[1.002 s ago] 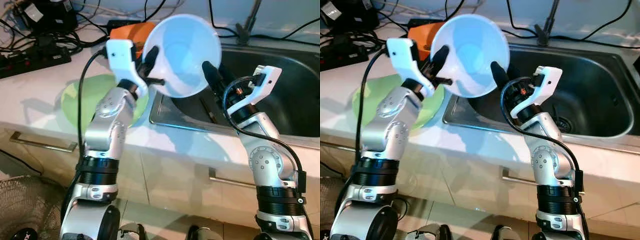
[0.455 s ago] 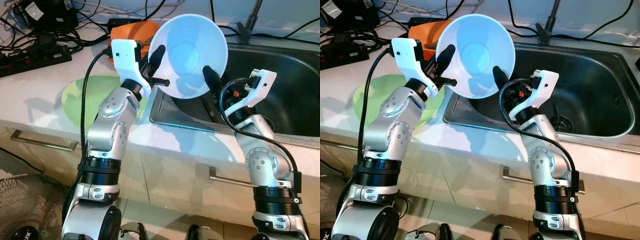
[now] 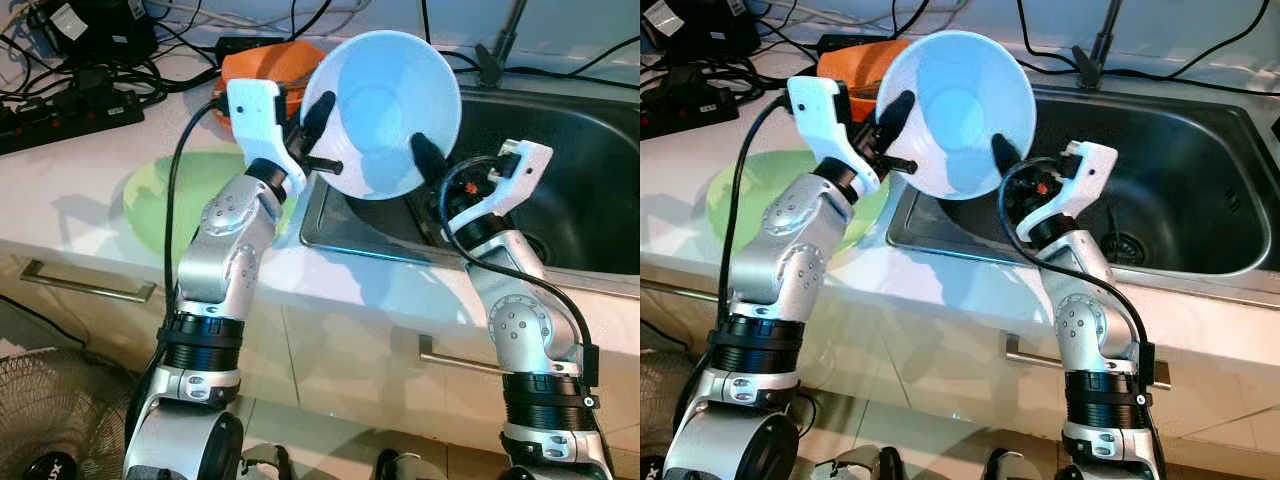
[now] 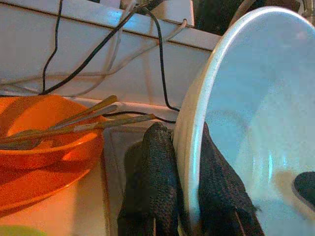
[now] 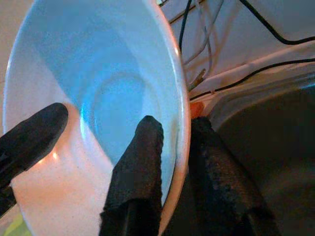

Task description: Kitchen organization

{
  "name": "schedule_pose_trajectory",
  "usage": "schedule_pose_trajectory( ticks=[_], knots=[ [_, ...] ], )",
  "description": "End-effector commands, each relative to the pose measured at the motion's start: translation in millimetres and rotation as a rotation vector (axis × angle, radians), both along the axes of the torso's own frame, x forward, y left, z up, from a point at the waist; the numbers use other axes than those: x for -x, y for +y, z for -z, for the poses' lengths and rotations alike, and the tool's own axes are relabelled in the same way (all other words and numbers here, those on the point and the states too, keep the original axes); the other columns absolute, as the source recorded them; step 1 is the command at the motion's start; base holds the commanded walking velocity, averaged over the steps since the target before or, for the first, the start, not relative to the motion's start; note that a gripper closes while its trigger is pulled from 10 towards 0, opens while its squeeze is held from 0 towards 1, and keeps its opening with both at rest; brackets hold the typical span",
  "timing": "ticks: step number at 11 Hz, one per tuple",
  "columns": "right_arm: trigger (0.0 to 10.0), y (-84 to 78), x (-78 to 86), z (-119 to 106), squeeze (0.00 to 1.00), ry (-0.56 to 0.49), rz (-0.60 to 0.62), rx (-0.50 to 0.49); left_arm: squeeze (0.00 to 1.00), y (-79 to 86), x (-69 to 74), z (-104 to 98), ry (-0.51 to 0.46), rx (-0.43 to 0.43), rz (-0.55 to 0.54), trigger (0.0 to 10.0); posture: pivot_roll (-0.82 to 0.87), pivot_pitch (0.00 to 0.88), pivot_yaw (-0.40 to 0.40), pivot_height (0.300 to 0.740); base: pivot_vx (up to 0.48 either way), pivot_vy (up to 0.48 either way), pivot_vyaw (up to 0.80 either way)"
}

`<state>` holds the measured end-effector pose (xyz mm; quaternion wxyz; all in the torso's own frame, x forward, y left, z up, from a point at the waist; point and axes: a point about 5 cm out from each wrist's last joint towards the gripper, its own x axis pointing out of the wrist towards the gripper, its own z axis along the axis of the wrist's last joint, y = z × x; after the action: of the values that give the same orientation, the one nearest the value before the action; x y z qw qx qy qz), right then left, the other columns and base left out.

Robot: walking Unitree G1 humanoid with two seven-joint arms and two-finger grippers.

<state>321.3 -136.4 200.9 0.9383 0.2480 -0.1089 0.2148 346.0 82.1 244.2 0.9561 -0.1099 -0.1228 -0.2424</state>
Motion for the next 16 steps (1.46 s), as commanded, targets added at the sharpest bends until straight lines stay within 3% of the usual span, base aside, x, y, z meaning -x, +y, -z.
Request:
schedule_pose_trajectory(
  ticks=[1, 7, 9, 11, 13, 14, 15, 16],
  knots=[
    [0.0, 1.0, 0.4, 0, 0.0, -0.006, -0.002, 0.005, 0.0, -2.2, 3.2, -6, -0.037, 0.005, 0.021, 10.0, 0.01, 0.077, 0.055, 0.74, 0.0, 0.0, 0.0],
    [0.0, 0.6, -2.3, -1, 0.0, -0.012, 0.014, -0.022, 0.0, -2.6, 6.4, -1, -0.066, -0.045, 0.001, 10.0, 0.01, 0.047, 0.057, 0.74, 0.0, 0.0, 0.0],
    [0.0, -2.8, -5.0, 2, 0.0, 0.002, 0.046, -0.025, 0.0, 4.9, 14.0, -10, -0.277, -0.22, -0.121, 10.0, 0.03, 0.045, 0.059, 0.74, 0.0, 0.0, 0.0],
    [0.0, -5.0, -7.4, 2, 0.0, 0.003, 0.059, -0.025, 0.0, 7.6, 20.8, -12, -0.343, -0.221, -0.147, 10.0, 0.03, 0.047, 0.056, 0.74, 0.0, 0.0, 0.0],
    [0.0, -5.9, -9.6, 2, 0.0, 0.005, 0.07, -0.031, 0.0, 3.4, 24.1, 0, -0.327, -0.239, -0.133, 10.0, 0.04, 0.052, 0.054, 0.74, 0.0, 0.0, 0.0],
    [0.0, -5.8, -9.8, 2, 0.0, 0.002, 0.069, -0.042, 0.06, 2.7, 23.0, 4, -0.29, -0.201, -0.126, 10.0, 0.03, 0.054, 0.054, 0.74, 0.0, 0.0, 0.0],
    [0.0, -5.5, -9.6, 1, 0.0, 0.001, 0.067, -0.046, 1.0, 2.0, 21.7, 8, -0.265, -0.194, -0.115, 10.0, 0.03, 0.053, 0.056, 0.74, 0.0, 0.0, 0.0],
    [0.0, -5.3, -9.6, 1, 0.0, 0.0, 0.065, -0.052, 1.0, 2.4, 20.4, 11, -0.249, -0.192, -0.12, 10.0, 0.03, 0.054, 0.056, 0.74, 0.0, 0.0, 0.0]
  ],
)
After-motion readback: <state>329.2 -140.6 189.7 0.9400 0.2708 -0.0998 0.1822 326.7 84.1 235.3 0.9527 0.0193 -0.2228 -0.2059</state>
